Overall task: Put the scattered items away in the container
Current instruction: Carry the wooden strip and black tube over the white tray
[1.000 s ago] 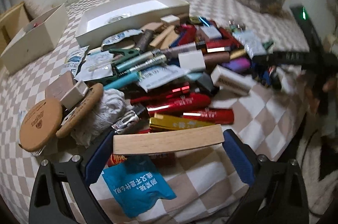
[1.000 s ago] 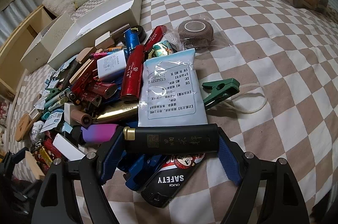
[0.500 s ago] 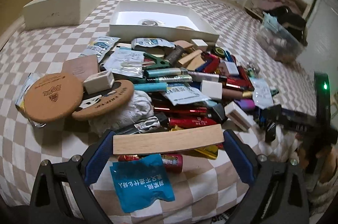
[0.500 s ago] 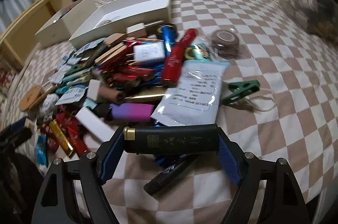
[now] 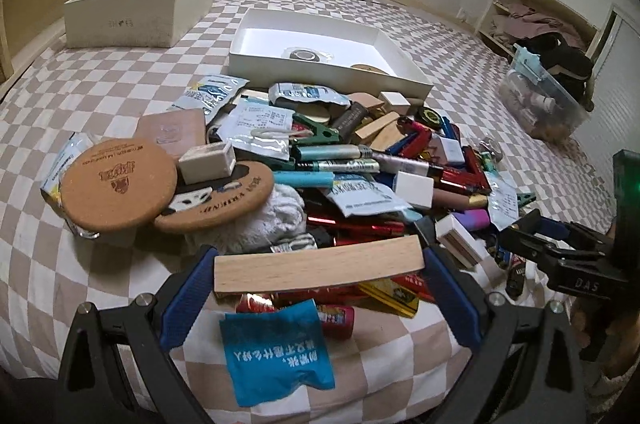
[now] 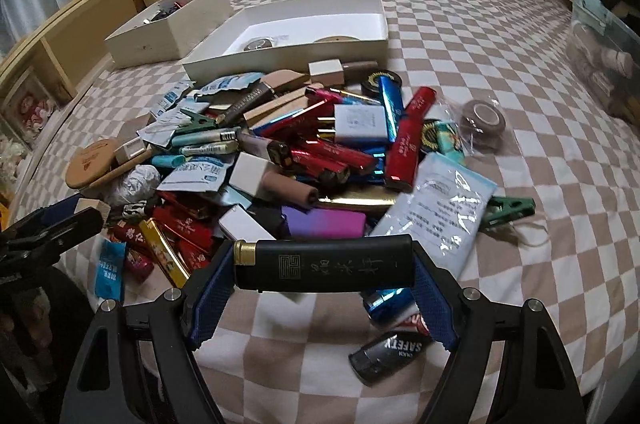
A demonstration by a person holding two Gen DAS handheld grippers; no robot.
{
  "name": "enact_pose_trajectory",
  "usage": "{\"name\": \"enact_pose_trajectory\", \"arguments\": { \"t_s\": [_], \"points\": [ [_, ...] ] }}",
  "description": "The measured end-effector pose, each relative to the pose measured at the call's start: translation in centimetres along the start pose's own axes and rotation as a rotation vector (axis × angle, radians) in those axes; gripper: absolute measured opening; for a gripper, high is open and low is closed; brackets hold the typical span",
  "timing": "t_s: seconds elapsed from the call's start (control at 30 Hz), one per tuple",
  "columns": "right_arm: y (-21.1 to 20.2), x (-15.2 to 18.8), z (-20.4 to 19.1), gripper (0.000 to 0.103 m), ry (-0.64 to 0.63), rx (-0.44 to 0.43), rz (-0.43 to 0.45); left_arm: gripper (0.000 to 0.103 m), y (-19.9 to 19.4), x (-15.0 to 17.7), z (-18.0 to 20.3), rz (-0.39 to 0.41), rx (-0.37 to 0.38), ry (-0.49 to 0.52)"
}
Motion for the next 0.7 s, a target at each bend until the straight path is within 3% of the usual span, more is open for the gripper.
{"name": "enact_pose_trajectory", "arguments": {
  "t_s": [0.33,0.7],
  "points": [
    [0.0,-3.9,-2.1,0.082,0.002,-0.036,0.055,0.101,0.5,-4.8,-1.0,0.065,-0.053,0.012],
    [-1.2,-12.5,-4.0,0.082,0.015,-0.086,0.152,0.101,1.4,-12.6,-1.7,0.129,-0.049,0.079]
  ]
}}
Point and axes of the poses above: each gripper's, at about its wrist camera, not at the fingertips, and y roughly the way its jaws point, z to its right, x to its underside, the point moved 6 cm from there along y, roughly the way its jaws point, and after that the axes turned 15 degrees about y, right-handed, at the moved point
